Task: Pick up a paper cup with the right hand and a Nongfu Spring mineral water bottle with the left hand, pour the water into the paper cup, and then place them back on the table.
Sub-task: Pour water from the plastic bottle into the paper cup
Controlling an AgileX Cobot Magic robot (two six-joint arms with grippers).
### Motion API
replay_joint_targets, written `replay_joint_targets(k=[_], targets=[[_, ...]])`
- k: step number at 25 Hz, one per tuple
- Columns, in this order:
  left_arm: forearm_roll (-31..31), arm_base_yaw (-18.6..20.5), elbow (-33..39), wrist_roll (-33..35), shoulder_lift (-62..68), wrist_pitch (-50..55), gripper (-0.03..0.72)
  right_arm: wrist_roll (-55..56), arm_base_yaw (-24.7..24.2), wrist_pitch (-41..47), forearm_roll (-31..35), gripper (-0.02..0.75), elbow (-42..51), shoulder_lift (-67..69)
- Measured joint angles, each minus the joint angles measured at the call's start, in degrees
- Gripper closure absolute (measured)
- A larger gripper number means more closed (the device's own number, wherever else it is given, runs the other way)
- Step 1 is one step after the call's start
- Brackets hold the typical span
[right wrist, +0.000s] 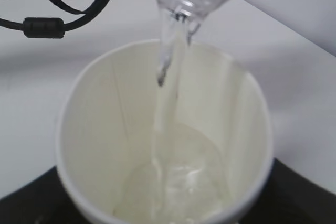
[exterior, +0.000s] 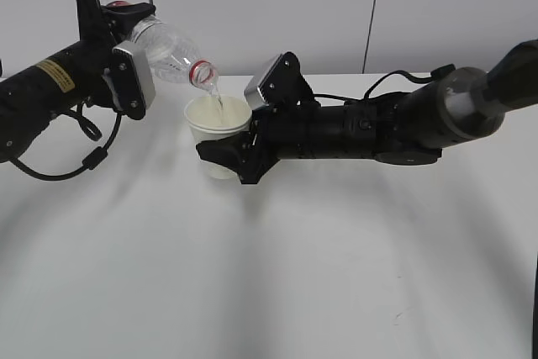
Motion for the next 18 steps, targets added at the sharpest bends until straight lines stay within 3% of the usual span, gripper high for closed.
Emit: replay_joint_targets(k=[18], targets=[[-0.1, 0.0, 0.0, 0.2, 0.0, 0.0, 0.284, 0.4, 0.0, 0.1, -0.5, 0.246, 0.0, 0.0]])
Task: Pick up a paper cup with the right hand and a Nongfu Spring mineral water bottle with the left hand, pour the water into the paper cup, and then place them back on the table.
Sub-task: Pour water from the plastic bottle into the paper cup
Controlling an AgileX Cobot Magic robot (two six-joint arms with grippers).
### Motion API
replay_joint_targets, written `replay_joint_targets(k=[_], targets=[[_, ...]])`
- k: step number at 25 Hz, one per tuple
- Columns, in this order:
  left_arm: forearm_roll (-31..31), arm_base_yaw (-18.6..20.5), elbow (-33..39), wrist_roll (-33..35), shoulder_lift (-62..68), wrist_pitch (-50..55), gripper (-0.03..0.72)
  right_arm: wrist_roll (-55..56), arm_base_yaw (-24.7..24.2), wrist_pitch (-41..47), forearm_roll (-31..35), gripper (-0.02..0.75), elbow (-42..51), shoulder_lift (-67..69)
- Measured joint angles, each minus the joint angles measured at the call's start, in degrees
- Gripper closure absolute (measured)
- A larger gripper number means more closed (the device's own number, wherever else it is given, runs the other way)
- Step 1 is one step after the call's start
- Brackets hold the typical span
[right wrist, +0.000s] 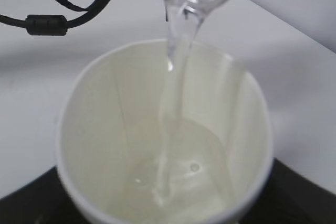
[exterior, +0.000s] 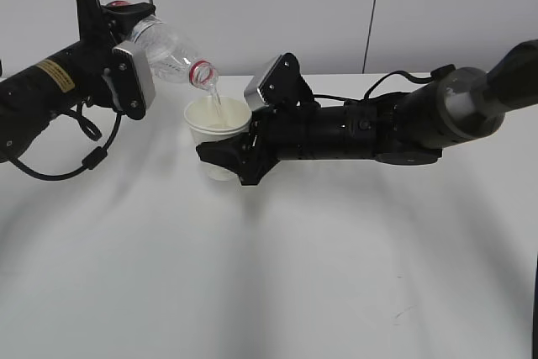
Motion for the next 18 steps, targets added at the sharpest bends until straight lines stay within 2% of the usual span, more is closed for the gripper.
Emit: replay_joint_targets(k=[18], targets=[[0.0, 0.0, 0.0, 0.0, 0.0, 0.0, 0.284, 0.1, 0.0, 0.0, -0.2, 0.246, 0.0, 0.0]])
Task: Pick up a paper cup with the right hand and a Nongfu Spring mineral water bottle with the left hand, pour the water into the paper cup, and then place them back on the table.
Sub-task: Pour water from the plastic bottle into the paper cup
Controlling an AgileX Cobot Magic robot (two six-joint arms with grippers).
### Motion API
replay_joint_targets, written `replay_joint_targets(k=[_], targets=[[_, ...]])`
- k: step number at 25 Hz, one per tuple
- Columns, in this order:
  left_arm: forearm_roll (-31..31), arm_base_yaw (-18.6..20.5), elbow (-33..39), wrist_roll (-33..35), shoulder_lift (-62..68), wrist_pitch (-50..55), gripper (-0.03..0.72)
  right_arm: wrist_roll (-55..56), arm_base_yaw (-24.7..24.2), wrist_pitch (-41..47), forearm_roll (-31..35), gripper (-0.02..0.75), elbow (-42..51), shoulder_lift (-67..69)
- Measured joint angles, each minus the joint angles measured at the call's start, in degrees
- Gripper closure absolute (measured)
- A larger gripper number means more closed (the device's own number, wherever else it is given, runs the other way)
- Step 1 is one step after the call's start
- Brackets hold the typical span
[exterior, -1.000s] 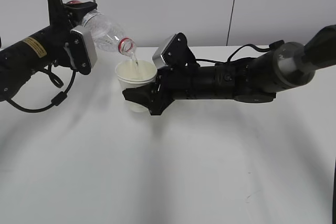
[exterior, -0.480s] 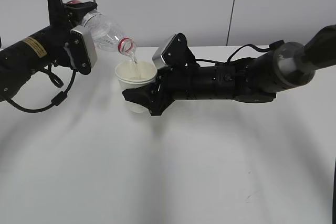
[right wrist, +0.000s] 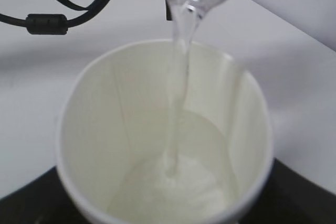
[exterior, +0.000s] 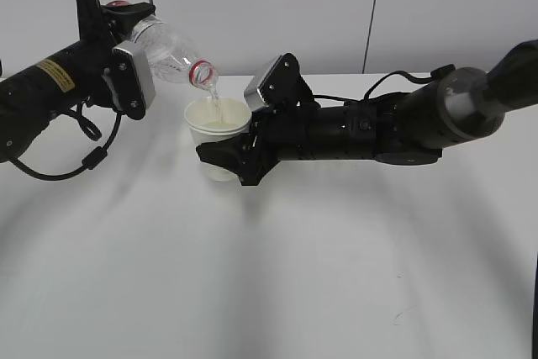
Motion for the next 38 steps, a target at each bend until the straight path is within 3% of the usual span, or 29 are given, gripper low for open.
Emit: replay_joint_targets(k=[12, 19, 27, 38], targets=[[-0.2, 0.0, 0.0, -1.2, 0.0, 0.4, 0.286, 0.4, 0.0, 0.0, 0.5, 0.246, 0.0, 0.0], [-0.3, 0.0, 0.0, -8.9, 0.0, 0.5, 0.286, 0.4, 0.0, 0.0, 0.9, 0.246, 0.0, 0.3], [-0.9, -1.2, 0.0, -14.3, 0.0, 2.6, 0.289, -2.7, 0.0, 0.3, 5.6, 0.246, 0.0, 0.3], [-5.7, -1.3, 0.0, -37.0, 0.0, 3.9, 0.291, -4.3, 0.0, 1.7, 7.6, 0.246, 0.0, 0.3]])
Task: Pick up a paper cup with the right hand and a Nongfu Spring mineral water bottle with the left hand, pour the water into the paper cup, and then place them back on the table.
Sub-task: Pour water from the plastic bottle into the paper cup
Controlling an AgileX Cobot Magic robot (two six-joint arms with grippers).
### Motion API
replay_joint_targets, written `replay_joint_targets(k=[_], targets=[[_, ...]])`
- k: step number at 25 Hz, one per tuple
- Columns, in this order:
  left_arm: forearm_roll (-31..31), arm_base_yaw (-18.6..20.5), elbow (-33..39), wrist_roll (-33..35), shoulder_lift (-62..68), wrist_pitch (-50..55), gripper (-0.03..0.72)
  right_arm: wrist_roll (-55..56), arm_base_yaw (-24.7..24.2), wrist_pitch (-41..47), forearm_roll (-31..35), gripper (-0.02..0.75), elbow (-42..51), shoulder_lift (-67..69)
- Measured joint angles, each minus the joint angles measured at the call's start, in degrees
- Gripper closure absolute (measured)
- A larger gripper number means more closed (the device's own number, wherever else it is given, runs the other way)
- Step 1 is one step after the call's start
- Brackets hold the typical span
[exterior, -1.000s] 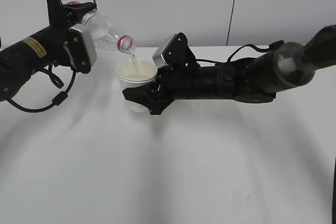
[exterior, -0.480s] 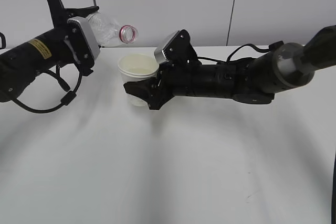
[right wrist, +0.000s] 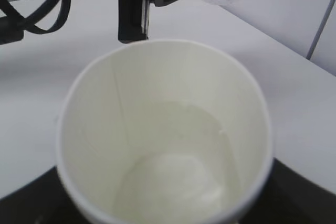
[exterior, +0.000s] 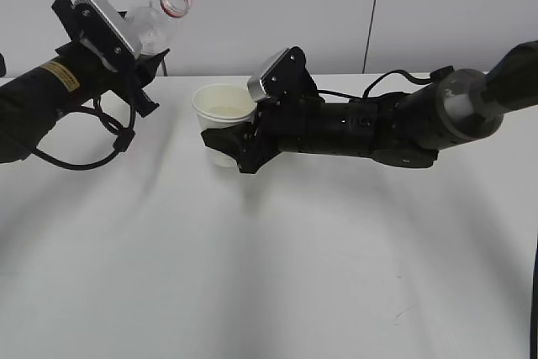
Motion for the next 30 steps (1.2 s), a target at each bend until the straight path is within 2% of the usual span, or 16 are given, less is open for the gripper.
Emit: replay_joint_targets(k=[4, 14, 26, 30], targets=[[-3.0, 0.0, 0.0, -10.1, 0.0, 1.0, 0.291, -1.7, 0.0, 0.5, 2.9, 0.246, 0.0, 0.0], [-5.4, 0.0, 0.0, -24.7, -1.0, 9.6, 0.291, -3.5, -1.0, 2.1, 8.6, 0.246, 0.0, 0.0], [-5.3, 0.0, 0.1, -32.7, -6.4, 15.2, 0.291, -3.6, -6.5, 4.2, 10.2, 0.246, 0.0, -1.6], [-5.4, -0.4, 2.9, -33.1, -6.4, 12.8, 0.291, -2.0, -9.1, 5.1, 9.3, 0.246, 0.0, -2.5]])
